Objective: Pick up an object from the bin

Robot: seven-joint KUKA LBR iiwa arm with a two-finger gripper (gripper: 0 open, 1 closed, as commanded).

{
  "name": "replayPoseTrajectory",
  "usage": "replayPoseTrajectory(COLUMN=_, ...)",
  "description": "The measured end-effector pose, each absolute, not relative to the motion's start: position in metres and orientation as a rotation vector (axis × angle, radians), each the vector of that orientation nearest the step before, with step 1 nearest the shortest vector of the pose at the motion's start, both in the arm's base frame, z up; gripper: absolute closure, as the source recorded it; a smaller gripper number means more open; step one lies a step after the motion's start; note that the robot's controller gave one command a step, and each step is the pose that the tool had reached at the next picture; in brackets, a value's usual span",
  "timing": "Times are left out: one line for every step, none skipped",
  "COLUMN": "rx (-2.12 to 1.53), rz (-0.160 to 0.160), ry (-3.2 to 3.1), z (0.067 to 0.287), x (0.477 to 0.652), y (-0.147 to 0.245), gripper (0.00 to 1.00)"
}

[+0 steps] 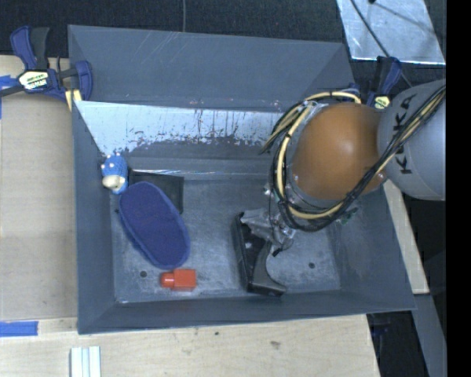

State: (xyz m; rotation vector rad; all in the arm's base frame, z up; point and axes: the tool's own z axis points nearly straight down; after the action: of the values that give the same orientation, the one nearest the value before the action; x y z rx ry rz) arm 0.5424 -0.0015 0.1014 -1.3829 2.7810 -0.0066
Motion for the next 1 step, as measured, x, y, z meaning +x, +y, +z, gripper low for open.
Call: replayPoseTrajectory(rx=-1.383, rz=-0.008, ry=2.806, z=0.1860, x=0.5799, y=0.0003, gripper=1.00)
